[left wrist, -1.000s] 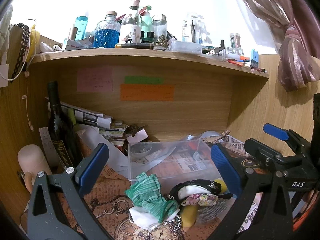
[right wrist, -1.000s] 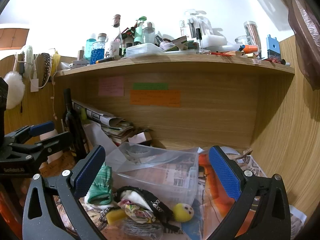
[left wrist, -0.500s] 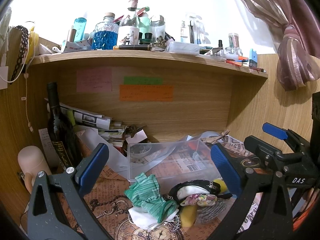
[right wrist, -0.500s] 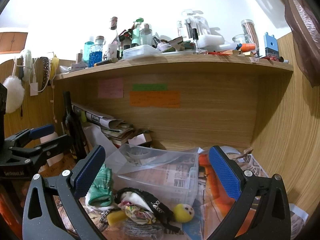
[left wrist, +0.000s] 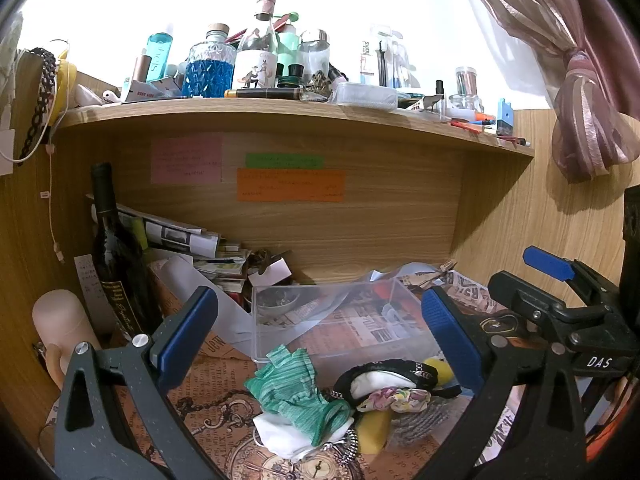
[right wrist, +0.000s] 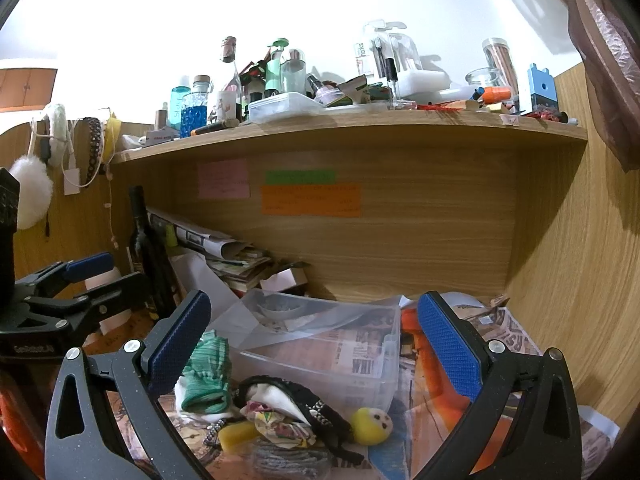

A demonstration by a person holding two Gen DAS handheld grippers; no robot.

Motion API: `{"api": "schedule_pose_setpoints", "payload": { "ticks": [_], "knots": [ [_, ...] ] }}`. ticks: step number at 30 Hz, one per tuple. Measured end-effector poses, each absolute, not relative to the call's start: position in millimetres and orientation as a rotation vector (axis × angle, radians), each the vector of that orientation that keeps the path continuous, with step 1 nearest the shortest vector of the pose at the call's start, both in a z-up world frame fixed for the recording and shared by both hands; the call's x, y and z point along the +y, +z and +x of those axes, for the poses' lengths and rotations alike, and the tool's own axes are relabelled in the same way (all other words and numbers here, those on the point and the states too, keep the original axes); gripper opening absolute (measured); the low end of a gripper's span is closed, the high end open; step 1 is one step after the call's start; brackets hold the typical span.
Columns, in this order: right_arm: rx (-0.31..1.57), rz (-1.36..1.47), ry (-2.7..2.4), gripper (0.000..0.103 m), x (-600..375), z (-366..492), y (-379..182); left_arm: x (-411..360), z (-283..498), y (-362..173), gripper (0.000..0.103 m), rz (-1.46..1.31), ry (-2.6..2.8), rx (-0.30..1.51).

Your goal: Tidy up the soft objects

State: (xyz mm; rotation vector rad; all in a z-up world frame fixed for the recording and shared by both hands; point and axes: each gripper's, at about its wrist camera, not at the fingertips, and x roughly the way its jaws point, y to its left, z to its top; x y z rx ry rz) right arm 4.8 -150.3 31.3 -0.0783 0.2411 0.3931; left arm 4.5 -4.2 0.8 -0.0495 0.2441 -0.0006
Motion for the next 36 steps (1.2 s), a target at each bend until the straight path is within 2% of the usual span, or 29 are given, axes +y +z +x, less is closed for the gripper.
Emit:
{"api": "schedule_pose_setpoints", "payload": {
  "ticks": [24,36],
  "knots": [
    [0.218,-0.071,0.400,0.103,-150.1,2.5,31.6,-7.6,3.3,-0.3,0.103,-0.048,-0.009,0.243],
    [0.329,-0.071,0.345,0.103,-155.2,26.0,13.5,2.3,22.0,-25.1,0.103,-0.073,-0.024,0.344]
  ]
}}
